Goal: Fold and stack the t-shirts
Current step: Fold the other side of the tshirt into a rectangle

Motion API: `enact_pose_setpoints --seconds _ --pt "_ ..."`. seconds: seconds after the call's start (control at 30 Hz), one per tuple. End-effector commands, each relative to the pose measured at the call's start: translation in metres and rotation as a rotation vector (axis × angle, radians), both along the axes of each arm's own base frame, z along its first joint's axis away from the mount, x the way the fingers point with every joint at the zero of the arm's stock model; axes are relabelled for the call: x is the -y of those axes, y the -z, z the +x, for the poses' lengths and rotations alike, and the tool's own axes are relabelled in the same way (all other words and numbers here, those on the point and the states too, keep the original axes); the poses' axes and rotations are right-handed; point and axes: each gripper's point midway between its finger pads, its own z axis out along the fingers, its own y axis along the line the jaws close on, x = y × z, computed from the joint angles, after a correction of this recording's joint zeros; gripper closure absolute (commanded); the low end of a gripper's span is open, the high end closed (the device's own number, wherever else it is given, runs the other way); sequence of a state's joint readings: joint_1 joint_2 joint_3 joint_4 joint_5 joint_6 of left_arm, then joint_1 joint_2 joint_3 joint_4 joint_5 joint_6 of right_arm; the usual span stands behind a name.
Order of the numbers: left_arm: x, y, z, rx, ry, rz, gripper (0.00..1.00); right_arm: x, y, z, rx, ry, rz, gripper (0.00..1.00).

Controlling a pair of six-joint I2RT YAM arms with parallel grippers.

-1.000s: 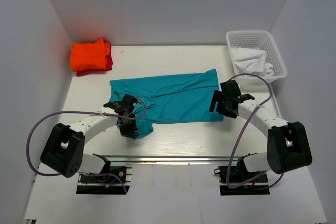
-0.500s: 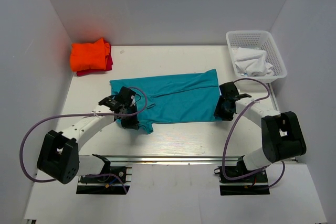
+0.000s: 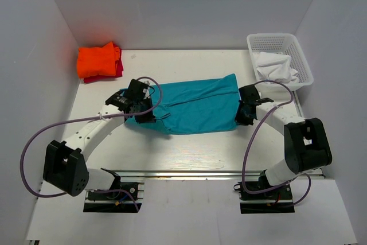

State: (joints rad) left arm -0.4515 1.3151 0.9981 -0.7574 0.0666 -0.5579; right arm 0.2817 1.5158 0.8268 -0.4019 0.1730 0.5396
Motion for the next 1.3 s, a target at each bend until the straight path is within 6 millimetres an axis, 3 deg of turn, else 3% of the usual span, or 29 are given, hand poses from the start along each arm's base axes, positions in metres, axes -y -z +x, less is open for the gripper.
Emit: enact_pose_setpoints --seconds 0.0,0.17,0.23,0.3,0.33,0.43,0.5,0.53,0.6,0.7,0.77,0.87,1.1,1.27 --pt "-0.012 -0.008 0.027 0.025 -0.089 0.05 1.0 -0.006 -0.021 0.027 0.068 -0.017 0.008 1.0" --pt "-0.034 -0.006 0.05 0.018 -0.211 0.104 1.0 -0.008 -0.043 0.05 0.111 -0.018 -0.002 1.0" --pt "-0.045 -0.012 0.058 0.034 -0.268 0.115 1.0 -0.008 -0.042 0.054 0.092 -0.014 -0.011 1.0" --pt "-0.054 -0.022 0.063 0.074 -0.3 0.115 1.0 -0.011 -0.059 0.068 0.124 -0.017 -0.005 1.0" --pt "-0.06 -0.022 0.065 0.076 -0.32 0.123 1.0 -0.012 -0.052 0.07 0.102 -0.012 -0.008 1.0" --pt "-0.064 -0.024 0.068 0.096 -0.337 0.113 1.0 -0.016 -0.07 0.093 0.136 -0.011 -0.008 1.0" --pt "-0.071 -0.022 0.074 0.085 -0.36 0.119 1.0 -0.012 -0.062 0.095 0.101 -0.009 -0.025 1.0" --pt "-0.069 -0.022 0.081 0.104 -0.362 0.11 1.0 -0.017 -0.073 0.106 0.129 -0.008 -0.015 1.0" --pt "-0.07 -0.026 0.091 0.139 -0.374 0.093 1.0 -0.012 -0.066 0.11 0.108 -0.001 -0.033 1.0" --pt "-0.072 -0.031 0.106 0.193 -0.385 0.083 1.0 -0.013 -0.075 0.127 0.128 -0.005 -0.034 1.0" --pt "-0.071 -0.045 0.118 0.242 -0.383 0.08 1.0 -0.015 -0.077 0.135 0.132 -0.013 -0.032 1.0" --pt "-0.074 -0.043 0.132 0.24 -0.385 0.099 1.0 -0.019 -0.08 0.148 0.14 -0.03 -0.027 1.0" --pt "-0.081 -0.017 0.143 0.166 -0.411 0.137 1.0 -0.022 -0.08 0.17 0.148 -0.032 -0.018 1.0" --pt "-0.091 -0.013 0.156 0.165 -0.467 0.175 1.0 -0.026 -0.066 0.183 0.127 -0.064 -0.019 1.0"
